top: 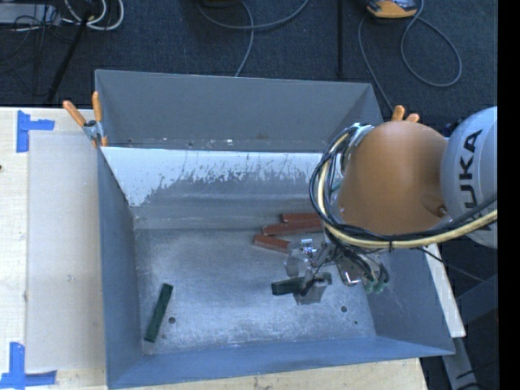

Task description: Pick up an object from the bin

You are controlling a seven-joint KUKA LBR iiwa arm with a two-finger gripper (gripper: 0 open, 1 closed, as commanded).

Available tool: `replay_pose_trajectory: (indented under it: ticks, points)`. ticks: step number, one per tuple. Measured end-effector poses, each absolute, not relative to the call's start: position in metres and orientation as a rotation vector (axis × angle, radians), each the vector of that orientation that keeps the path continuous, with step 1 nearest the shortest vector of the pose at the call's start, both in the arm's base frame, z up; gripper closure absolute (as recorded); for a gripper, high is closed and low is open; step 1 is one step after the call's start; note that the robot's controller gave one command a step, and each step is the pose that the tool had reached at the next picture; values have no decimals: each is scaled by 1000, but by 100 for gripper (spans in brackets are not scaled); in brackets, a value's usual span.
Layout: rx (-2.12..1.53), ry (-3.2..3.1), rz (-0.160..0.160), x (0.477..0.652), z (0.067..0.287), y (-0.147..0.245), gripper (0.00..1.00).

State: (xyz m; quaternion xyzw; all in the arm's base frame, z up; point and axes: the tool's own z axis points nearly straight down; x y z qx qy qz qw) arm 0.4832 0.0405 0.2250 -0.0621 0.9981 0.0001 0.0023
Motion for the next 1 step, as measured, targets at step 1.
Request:
replay_pose_trajectory:
  ticks: [1]
  points:
    - [-196, 3136, 0, 483, 222, 40, 100]
